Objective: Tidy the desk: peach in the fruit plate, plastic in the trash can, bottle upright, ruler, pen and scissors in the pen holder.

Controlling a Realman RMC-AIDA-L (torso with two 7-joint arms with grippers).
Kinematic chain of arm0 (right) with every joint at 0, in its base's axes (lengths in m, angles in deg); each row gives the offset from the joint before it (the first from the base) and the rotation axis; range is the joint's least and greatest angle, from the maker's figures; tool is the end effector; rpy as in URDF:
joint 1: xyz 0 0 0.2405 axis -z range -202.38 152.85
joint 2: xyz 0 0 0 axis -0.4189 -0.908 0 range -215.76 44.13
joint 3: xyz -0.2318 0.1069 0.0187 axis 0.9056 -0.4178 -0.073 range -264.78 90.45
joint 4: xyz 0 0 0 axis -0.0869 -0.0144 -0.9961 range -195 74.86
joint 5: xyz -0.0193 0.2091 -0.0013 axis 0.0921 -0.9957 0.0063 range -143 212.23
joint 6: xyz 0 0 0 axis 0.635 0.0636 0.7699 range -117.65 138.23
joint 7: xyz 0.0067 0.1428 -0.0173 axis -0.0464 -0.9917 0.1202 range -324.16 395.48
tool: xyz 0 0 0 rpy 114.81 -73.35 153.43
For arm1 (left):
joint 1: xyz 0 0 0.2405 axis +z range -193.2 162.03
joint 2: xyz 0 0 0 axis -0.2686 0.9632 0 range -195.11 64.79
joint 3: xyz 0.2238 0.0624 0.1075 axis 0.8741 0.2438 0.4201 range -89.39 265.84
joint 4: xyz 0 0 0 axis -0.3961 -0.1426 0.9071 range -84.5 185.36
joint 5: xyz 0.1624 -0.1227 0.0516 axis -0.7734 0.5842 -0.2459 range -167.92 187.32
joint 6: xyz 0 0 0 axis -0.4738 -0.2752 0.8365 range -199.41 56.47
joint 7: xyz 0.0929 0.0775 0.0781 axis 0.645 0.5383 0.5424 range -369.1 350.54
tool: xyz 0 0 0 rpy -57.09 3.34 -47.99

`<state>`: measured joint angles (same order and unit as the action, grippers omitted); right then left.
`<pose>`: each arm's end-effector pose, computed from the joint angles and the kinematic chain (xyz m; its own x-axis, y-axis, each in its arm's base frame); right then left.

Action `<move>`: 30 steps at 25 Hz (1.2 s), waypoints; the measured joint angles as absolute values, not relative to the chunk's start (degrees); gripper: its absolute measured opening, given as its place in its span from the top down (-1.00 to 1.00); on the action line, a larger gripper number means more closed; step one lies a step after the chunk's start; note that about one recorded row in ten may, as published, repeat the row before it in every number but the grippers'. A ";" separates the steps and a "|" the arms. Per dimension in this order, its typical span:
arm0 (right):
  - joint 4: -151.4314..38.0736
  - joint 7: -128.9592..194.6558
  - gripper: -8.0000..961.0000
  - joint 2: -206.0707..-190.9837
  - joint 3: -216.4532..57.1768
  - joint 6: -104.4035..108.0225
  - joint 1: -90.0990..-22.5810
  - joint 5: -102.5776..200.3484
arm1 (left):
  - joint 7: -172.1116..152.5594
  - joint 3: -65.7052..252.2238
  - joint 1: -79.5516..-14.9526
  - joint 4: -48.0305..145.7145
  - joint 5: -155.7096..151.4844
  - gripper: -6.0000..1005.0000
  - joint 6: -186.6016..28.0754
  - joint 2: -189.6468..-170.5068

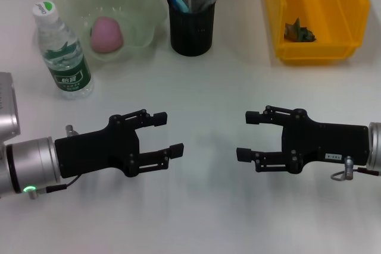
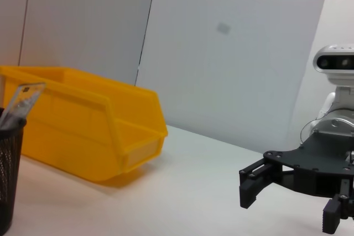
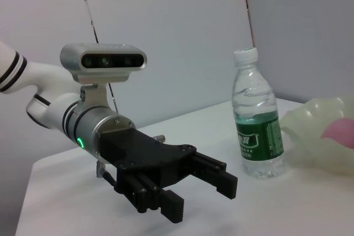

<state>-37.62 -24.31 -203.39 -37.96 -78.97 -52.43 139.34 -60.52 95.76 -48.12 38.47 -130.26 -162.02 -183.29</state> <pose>0.2762 0.2877 -0.0413 0.8011 -0.2439 -0.5466 -0.3455 -0.9341 -0.0895 -0.2839 0.2800 -0.0543 0.7623 0.2681 0.5891 0.4005 -0.9104 -0.1040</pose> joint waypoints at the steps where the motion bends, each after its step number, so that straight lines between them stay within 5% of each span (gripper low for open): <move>1: -37.66 -24.31 -0.73 -203.39 -37.96 -78.90 -52.51 139.35 | -60.52 95.76 -48.12 38.47 -130.26 -0.54 -162.02 -183.29; 30: -37.75 -24.23 -0.73 -203.41 -38.41 -78.18 -53.33 139.39 | -62.72 97.37 -47.25 34.11 -130.27 -0.54 -166.82 -183.04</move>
